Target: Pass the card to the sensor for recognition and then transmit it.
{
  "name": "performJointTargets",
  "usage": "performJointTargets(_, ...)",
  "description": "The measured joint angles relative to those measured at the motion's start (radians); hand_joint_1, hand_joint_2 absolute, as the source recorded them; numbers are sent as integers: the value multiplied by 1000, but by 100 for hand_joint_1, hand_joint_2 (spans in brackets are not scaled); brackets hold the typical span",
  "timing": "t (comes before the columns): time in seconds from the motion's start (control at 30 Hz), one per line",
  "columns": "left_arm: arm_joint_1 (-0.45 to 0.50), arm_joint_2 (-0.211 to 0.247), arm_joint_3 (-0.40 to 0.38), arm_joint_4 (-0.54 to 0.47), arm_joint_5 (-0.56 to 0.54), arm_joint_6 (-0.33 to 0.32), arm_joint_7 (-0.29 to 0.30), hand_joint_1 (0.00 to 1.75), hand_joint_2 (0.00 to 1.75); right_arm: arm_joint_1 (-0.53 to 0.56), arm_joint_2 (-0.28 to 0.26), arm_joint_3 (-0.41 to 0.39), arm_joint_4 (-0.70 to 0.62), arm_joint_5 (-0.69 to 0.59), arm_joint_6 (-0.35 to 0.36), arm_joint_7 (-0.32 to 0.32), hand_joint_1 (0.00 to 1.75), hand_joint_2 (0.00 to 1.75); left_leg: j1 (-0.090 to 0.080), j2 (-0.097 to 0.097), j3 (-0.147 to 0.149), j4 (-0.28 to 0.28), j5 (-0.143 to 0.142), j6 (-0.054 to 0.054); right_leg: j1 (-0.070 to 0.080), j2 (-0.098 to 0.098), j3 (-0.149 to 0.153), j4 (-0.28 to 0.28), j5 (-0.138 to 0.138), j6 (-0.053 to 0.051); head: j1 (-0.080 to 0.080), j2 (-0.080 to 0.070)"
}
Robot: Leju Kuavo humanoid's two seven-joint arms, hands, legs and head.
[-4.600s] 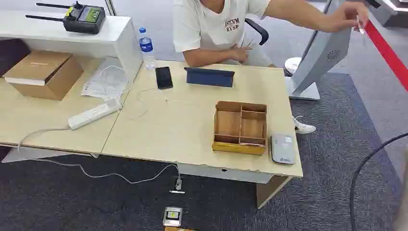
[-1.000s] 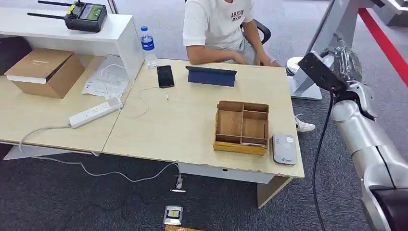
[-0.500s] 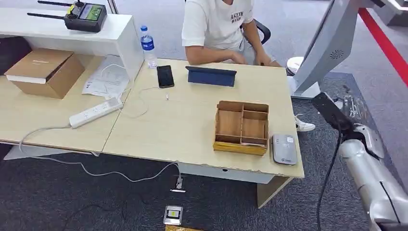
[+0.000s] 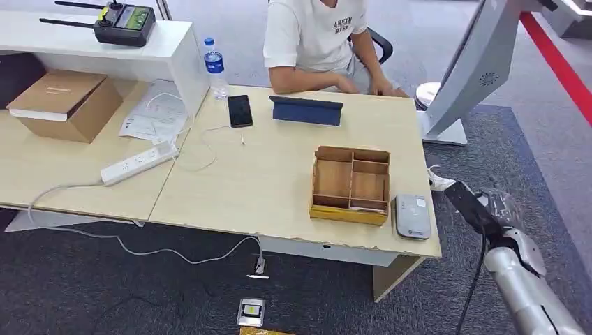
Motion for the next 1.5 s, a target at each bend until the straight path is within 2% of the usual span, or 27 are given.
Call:
performJointTargets(0.53,-2,-1,0,-1,-6,-3,-5,0,0,42,-5,-7,-26,38,25,13,175,175,0,0,0,0,0,0,0,0,0,0,0,0,0,0)
performJointTargets(1.2,-4,-4,0,-2,-11,-11,-3,0,0,97,91,-6,-118,130,64,8,175,175,0,0,0,0,0,0,0,0,0,0,0,0,0,0)
performJointTargets(1.5,-4,-4,0,-2,-8,-13,-2,0,0,104,114,-6,-171,146,86,11,175,175,0,0,0,0,0,0,0,0,0,0,0,0,0,0)
